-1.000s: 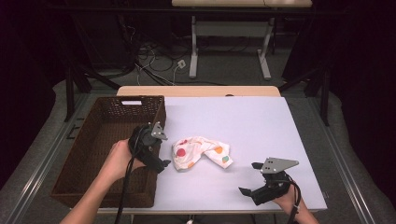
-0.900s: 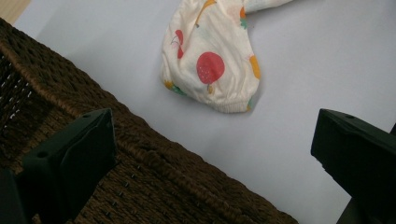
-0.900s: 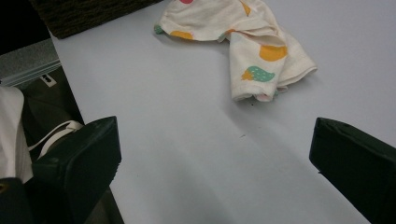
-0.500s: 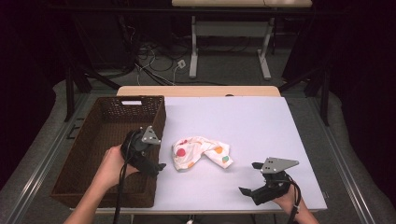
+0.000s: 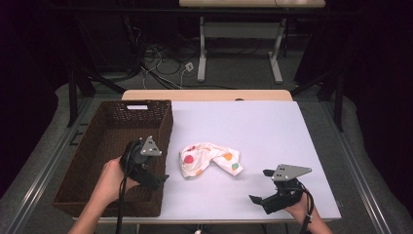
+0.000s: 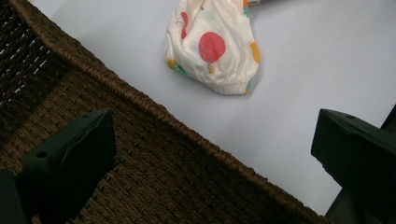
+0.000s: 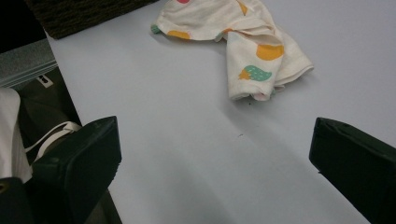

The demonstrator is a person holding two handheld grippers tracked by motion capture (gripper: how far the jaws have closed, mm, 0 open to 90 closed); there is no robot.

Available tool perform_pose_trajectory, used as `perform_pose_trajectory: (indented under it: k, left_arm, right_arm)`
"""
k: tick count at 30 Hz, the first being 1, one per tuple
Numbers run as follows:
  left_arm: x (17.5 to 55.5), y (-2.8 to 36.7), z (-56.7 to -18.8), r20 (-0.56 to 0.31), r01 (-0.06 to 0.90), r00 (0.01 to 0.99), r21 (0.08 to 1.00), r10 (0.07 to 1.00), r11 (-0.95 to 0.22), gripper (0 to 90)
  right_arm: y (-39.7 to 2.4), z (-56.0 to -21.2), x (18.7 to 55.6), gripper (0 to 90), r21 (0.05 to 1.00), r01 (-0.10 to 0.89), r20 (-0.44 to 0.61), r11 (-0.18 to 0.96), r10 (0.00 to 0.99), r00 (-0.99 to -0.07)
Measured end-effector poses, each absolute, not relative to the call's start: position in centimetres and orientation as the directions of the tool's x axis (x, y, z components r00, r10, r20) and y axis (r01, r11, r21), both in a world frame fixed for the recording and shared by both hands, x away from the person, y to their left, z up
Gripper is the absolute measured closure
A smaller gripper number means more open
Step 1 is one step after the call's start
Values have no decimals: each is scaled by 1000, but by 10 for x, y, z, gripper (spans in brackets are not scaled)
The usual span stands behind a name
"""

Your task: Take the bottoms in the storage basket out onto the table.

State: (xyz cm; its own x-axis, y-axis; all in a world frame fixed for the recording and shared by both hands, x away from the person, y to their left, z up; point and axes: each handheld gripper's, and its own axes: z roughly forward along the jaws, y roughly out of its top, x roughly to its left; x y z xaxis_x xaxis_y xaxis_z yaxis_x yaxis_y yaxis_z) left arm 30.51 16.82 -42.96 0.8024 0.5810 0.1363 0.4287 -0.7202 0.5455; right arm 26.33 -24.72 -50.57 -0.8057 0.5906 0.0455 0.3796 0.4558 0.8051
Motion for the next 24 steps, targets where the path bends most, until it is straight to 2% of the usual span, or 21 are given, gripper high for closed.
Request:
perform_pose_trajectory:
  k: [24]
  left_arm:
    - [286, 183, -430, 131, 437, 788, 571, 602, -695, 0]
  right_arm:
    - [-247, -506, 264, 11, 804, 386, 51, 453, 593, -804]
